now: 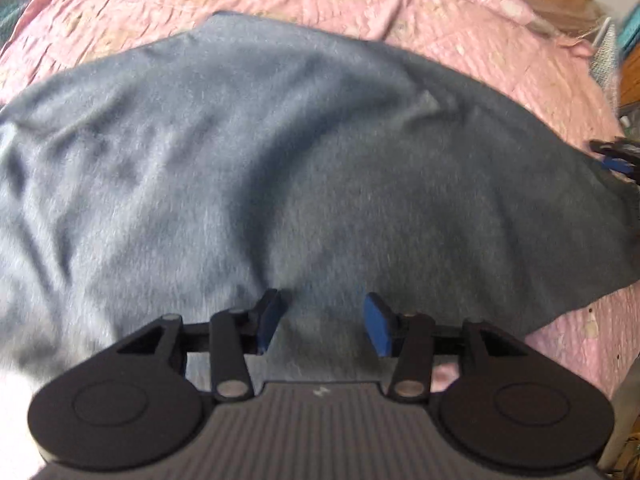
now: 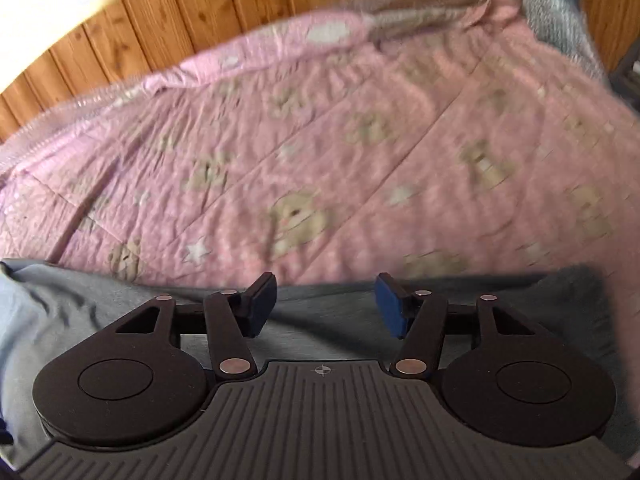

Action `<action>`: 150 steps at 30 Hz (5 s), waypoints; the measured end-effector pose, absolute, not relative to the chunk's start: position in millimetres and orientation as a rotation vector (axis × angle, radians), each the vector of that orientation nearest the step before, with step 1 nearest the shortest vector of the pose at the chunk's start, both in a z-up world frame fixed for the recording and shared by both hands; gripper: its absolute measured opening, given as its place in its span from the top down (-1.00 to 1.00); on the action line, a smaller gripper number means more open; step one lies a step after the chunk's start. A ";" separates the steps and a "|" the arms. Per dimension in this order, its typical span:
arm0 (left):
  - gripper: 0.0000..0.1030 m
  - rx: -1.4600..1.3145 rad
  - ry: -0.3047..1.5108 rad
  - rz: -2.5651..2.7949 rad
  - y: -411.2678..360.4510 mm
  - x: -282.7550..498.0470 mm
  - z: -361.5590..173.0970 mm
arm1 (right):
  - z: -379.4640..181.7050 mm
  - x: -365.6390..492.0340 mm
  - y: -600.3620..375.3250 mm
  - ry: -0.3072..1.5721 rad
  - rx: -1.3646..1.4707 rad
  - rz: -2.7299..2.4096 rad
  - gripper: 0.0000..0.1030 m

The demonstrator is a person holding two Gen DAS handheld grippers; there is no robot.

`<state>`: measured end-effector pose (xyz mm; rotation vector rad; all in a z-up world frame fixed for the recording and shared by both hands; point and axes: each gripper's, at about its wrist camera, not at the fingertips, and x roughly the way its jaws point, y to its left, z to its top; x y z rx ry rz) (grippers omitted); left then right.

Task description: Fold clothes

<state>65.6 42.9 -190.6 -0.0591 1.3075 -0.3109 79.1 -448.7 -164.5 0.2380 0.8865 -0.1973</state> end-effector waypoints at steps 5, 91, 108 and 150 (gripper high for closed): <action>0.16 -0.075 1.265 -0.323 14.7 72.3 -170.0 | -167.9 46.2 -516.3 0.912 0.215 -0.213 -0.18; 0.10 -0.266 1.004 0.027 87.7 14.4 -166.7 | -153.9 153.9 -280.3 0.983 0.050 0.187 0.15; 0.15 -0.224 1.012 -0.053 121.8 10.6 -165.7 | -154.8 192.6 -189.1 0.988 0.117 0.234 0.13; 0.00 -0.133 1.085 0.194 178.0 67.3 -161.8 | -195.9 -58.5 -517.3 1.002 0.091 -0.214 -0.16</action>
